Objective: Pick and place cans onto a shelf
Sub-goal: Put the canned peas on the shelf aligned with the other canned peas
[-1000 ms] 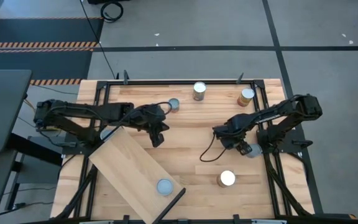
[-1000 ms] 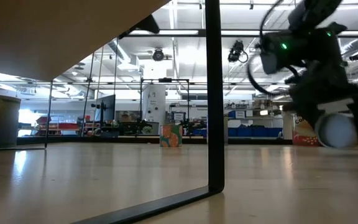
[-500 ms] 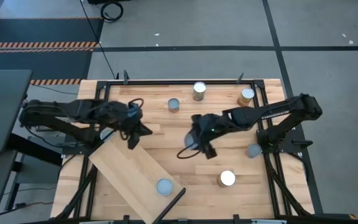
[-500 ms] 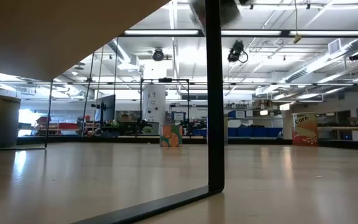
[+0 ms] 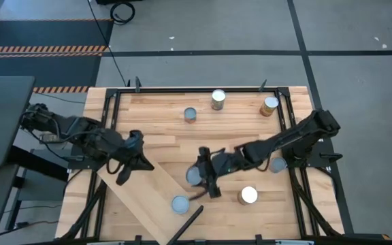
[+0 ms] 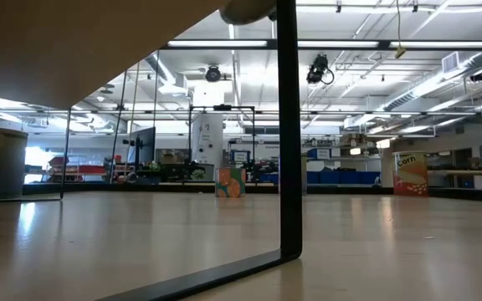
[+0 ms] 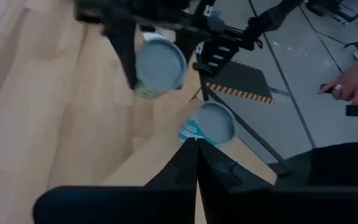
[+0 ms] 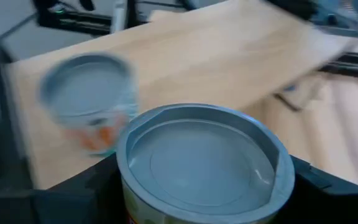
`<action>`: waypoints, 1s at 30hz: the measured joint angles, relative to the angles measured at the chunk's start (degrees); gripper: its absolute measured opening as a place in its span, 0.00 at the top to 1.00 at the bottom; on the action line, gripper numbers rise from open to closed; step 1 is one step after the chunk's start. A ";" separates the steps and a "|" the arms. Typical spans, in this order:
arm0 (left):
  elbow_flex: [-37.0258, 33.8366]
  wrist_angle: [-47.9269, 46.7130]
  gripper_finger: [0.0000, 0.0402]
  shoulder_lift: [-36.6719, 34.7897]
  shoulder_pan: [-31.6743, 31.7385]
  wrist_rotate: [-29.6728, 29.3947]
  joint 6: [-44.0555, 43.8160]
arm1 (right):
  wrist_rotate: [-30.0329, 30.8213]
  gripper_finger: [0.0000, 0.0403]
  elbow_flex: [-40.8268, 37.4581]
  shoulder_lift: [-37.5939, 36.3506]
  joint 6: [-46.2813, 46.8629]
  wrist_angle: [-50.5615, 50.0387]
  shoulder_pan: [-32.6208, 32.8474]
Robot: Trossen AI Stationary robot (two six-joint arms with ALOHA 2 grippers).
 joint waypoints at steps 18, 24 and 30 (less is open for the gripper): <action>0.00 0.55 0.97 0.09 -3.34 -5.87 -1.22 | -4.88 0.29 4.55 13.16 3.42 20.63 3.33; -0.02 0.88 0.97 0.09 -3.33 -6.24 -1.44 | -9.62 0.29 13.54 19.59 3.12 19.60 3.54; 0.00 0.66 0.97 0.09 -4.12 -6.14 -1.42 | -9.59 0.29 17.85 21.71 3.15 16.84 3.57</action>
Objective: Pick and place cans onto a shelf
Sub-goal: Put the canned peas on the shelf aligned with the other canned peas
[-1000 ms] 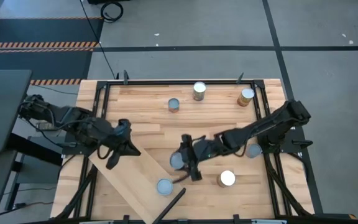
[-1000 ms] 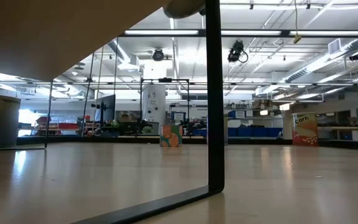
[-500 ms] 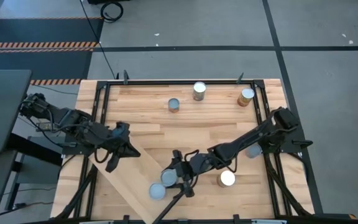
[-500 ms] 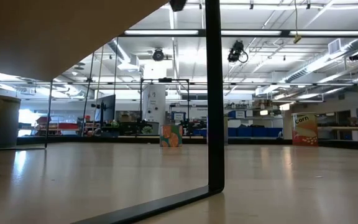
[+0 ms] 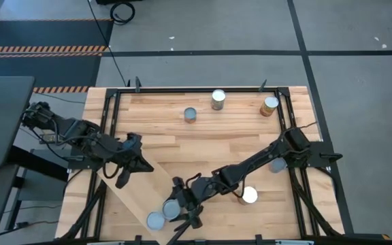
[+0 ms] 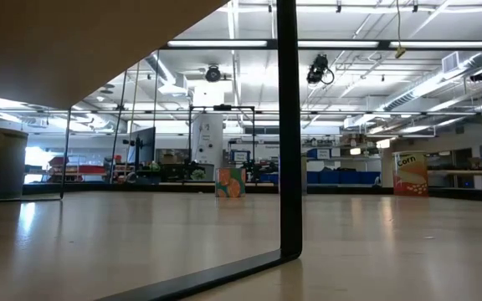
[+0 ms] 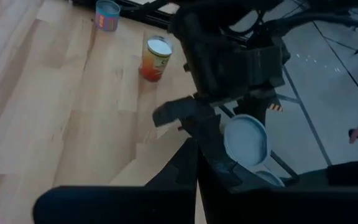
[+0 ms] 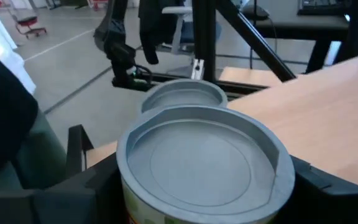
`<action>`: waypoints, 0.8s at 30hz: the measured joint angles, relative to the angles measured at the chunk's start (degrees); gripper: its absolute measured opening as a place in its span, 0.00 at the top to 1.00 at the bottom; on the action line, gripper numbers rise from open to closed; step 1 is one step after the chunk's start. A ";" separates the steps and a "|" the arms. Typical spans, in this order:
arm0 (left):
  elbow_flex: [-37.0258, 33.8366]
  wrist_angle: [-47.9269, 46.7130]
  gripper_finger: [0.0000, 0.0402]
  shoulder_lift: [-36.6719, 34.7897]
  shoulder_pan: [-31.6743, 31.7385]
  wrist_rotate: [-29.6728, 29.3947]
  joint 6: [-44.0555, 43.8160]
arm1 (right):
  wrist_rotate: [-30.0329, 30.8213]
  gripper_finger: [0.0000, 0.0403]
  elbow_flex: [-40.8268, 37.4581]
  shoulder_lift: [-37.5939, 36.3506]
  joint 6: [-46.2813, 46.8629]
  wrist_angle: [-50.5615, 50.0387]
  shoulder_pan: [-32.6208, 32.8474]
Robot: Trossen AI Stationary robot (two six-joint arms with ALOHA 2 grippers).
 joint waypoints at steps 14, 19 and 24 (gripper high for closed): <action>0.00 -1.59 0.97 0.60 -9.39 2.37 -7.96 | 2.84 0.28 -0.01 -3.32 -2.60 -13.13 0.00; 0.00 -7.13 0.97 3.19 -14.09 3.59 -14.94 | 2.98 0.24 -0.03 -3.32 -2.43 -14.11 0.09; 0.00 -8.18 0.97 5.73 -15.89 3.10 -16.88 | 3.01 0.19 -0.03 -3.32 -2.53 -14.37 0.17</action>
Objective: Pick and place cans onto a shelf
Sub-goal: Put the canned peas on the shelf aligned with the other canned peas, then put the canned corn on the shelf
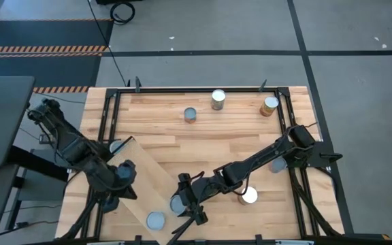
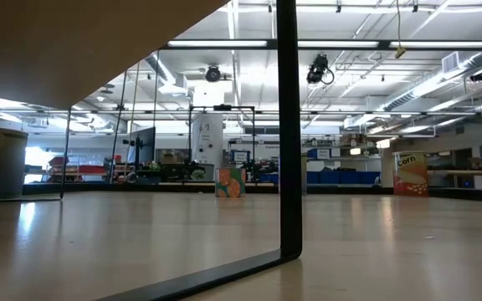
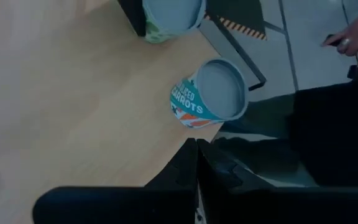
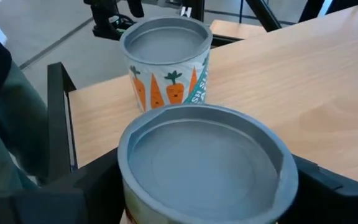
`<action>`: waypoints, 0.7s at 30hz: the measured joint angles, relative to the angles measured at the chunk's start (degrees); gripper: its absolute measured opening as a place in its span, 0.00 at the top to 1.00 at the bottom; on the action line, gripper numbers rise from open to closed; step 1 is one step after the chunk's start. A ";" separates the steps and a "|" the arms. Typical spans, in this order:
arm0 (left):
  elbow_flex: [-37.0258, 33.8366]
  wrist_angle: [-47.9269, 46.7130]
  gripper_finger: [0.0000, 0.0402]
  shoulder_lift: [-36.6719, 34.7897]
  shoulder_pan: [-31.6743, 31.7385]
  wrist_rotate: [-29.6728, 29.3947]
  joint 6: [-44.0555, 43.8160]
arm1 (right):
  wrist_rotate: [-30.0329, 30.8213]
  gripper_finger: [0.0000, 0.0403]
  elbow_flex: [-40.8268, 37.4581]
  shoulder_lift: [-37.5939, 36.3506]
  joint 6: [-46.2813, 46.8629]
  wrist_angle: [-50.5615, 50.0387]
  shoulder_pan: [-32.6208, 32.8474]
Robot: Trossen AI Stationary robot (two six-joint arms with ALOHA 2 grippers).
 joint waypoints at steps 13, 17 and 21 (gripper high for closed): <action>0.00 2.00 0.97 11.69 -2.35 1.49 3.46 | 0.48 0.17 0.47 -1.89 -0.25 -1.34 0.19; 0.00 5.24 0.97 14.35 -2.34 1.68 5.22 | 2.49 0.17 3.18 -2.45 -1.80 -4.00 0.54; 0.00 9.09 0.97 15.84 -2.70 1.84 6.07 | 5.26 0.18 6.99 -2.46 -3.08 -7.51 1.15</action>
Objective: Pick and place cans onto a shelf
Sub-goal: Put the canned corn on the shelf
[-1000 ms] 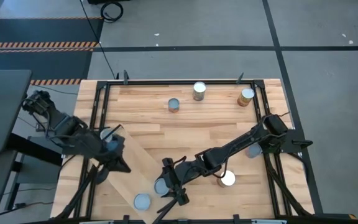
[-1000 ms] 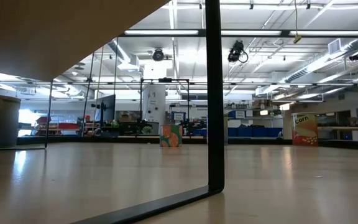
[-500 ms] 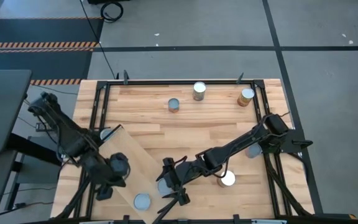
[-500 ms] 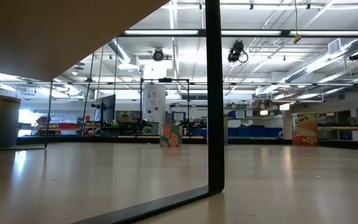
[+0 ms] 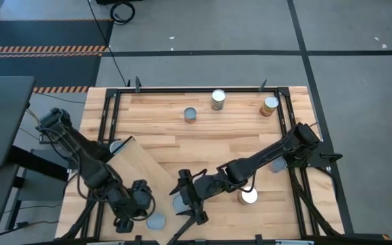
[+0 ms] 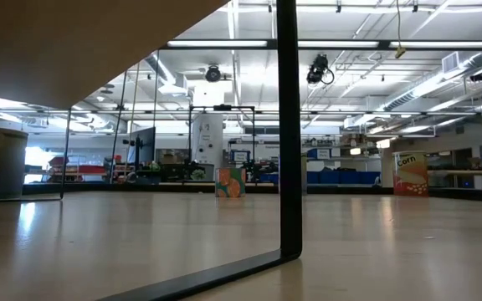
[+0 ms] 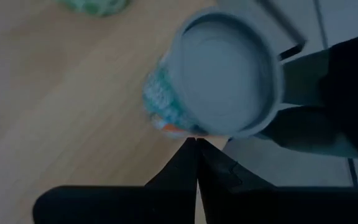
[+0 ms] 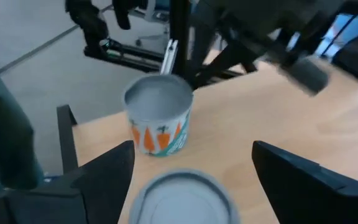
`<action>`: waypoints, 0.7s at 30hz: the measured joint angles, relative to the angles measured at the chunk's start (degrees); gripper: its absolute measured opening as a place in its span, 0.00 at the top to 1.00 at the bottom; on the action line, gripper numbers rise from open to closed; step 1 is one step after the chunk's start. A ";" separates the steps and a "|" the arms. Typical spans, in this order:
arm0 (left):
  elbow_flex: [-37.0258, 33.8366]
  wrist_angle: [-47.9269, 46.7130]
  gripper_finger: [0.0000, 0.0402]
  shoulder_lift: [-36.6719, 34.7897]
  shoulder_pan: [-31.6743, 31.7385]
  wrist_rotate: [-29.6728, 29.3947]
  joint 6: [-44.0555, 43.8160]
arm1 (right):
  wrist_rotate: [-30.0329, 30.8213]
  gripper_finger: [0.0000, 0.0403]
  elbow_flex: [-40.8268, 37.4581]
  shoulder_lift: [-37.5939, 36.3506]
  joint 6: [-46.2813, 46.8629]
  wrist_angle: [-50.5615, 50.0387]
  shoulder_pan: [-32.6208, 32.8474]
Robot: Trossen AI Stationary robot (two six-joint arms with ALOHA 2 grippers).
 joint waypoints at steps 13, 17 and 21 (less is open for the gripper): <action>-0.02 3.74 0.97 1.80 0.02 -0.01 2.48 | 10.61 0.18 6.50 -0.62 4.68 -18.05 2.80; 0.56 3.05 0.97 0.75 0.23 0.17 2.46 | 14.57 0.18 6.50 -2.53 7.23 -20.28 3.87; 1.16 1.44 0.97 -2.81 0.24 -0.07 3.30 | 15.94 0.18 6.56 -5.61 10.50 -21.80 5.90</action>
